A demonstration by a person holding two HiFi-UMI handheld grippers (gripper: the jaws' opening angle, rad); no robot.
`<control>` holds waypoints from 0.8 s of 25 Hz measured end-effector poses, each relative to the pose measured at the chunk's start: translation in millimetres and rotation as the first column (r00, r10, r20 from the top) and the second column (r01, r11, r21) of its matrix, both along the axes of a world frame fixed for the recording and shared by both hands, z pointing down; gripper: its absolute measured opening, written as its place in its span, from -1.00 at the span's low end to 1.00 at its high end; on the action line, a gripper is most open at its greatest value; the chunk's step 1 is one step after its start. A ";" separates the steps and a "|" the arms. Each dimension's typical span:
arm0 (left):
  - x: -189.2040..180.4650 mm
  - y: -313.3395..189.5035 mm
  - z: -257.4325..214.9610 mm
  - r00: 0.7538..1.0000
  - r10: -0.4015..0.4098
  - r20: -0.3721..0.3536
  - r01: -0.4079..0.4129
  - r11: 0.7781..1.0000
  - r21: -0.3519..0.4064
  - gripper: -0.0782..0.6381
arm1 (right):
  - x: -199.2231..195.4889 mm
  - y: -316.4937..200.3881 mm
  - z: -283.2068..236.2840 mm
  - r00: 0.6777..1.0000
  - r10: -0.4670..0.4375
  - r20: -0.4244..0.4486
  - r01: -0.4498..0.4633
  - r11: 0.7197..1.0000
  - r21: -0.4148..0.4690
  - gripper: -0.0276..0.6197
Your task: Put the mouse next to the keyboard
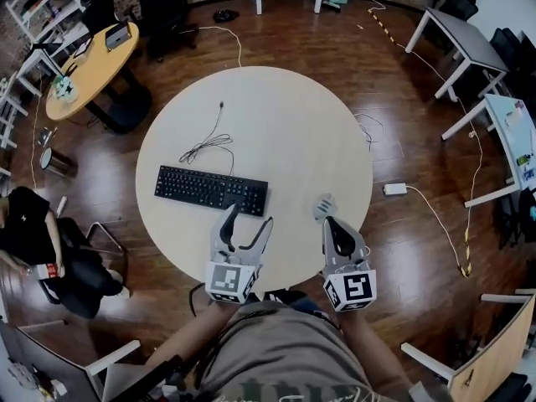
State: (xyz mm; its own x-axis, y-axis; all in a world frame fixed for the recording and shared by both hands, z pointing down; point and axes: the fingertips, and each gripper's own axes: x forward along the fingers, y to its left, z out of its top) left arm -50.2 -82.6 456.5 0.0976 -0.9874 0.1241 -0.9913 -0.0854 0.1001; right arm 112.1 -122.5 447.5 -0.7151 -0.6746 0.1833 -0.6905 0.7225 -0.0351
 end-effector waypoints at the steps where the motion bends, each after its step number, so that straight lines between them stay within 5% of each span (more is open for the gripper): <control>1: -10.6 8.2 -2.4 1.000 -0.013 -0.002 0.013 1.000 0.007 0.13 | -11.6 4.5 0.0 1.000 -0.020 -0.004 0.020 1.000 -0.001 -0.90; 12: -126.5 98.3 -17.5 0.973 -0.227 -0.047 0.228 0.973 0.026 0.13 | -140.4 54.2 -10.9 0.980 -0.201 -0.001 0.201 0.980 0.005 -0.90; 20: -187.0 121.9 -20.9 0.957 -0.281 -0.070 0.284 0.958 0.035 0.13 | -193.5 68.4 -19.8 0.973 -0.232 -0.017 0.232 0.972 0.015 -0.90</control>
